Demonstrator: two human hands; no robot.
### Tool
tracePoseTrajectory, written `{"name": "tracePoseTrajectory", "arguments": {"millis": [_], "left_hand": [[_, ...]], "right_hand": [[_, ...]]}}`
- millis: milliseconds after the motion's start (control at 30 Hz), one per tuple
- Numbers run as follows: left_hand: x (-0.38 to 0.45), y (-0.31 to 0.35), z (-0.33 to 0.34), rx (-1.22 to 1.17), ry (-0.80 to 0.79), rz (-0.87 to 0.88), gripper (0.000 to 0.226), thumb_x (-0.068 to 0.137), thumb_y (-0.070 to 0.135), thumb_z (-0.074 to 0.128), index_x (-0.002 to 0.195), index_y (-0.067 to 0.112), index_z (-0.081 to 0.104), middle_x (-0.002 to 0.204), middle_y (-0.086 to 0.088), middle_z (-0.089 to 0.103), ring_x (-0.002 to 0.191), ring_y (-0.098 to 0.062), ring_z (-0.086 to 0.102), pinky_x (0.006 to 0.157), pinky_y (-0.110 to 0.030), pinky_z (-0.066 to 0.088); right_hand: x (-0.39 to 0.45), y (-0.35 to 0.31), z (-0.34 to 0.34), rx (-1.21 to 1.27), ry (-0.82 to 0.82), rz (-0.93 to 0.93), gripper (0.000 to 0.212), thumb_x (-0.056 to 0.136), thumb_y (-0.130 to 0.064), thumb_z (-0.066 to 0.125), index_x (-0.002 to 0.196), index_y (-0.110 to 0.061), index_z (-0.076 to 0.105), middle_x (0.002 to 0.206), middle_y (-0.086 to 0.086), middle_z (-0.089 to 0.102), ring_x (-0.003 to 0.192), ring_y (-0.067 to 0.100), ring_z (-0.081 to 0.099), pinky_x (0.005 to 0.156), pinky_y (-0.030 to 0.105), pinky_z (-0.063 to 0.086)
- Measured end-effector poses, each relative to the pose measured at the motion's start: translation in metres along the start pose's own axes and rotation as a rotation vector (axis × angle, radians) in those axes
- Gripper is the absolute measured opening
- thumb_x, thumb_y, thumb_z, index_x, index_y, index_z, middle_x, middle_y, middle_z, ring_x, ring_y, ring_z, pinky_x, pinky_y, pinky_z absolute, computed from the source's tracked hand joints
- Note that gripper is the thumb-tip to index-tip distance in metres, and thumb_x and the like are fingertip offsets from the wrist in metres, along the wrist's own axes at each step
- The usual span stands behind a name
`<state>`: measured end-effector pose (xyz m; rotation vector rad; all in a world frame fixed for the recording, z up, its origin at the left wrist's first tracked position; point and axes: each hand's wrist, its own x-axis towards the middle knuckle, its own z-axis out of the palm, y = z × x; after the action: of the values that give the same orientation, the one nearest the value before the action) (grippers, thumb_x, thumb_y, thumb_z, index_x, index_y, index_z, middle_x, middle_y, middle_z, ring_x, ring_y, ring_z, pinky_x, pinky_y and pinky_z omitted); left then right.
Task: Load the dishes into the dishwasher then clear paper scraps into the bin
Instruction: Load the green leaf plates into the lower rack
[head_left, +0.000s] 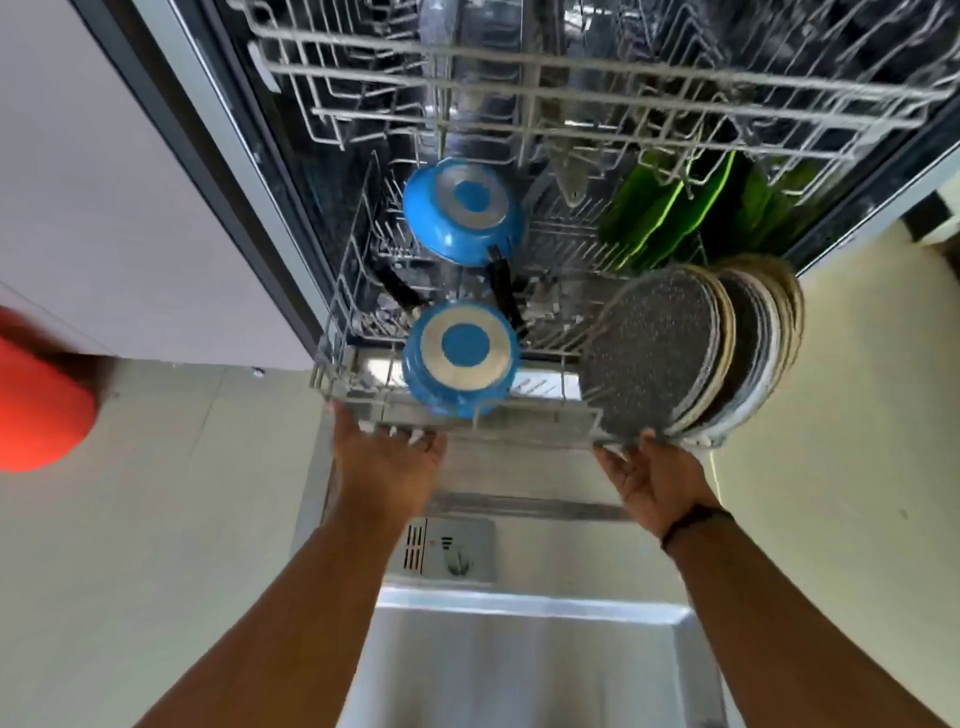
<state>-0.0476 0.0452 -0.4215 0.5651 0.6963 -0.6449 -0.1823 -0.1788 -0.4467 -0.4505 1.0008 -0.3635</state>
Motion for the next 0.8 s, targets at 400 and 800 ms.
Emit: {"name": "tracePoseTrajectory", "arguments": {"millis": [400, 800], "left_hand": [[0.052, 0.053, 0.110, 0.853, -0.141, 0.353, 0.012, 0.092, 0.031, 0.055, 0.095, 0.019, 0.056, 0.103, 0.000, 0.055, 0.095, -0.020, 0.053, 0.087, -0.034, 0.040], [-0.044, 0.088, 0.200, 2.321, 0.026, 1.828, 0.057, 0.072, 0.031, 0.065, 0.125, 0.012, 0.055, 0.120, -0.016, 0.054, 0.094, -0.035, 0.054, 0.076, -0.041, 0.044]], "right_hand": [[0.018, -0.085, 0.098, -0.762, -0.037, -0.070, 0.020, 0.095, -0.016, 0.055, 0.116, -0.016, 0.055, 0.120, 0.006, 0.050, 0.109, 0.033, 0.055, 0.079, 0.042, 0.050], [-0.085, -0.165, 0.233, -2.224, 0.060, -1.235, 0.049, 0.090, -0.045, 0.050, 0.132, -0.022, 0.046, 0.134, 0.007, 0.054, 0.126, 0.032, 0.047, 0.107, 0.047, 0.032]]}}
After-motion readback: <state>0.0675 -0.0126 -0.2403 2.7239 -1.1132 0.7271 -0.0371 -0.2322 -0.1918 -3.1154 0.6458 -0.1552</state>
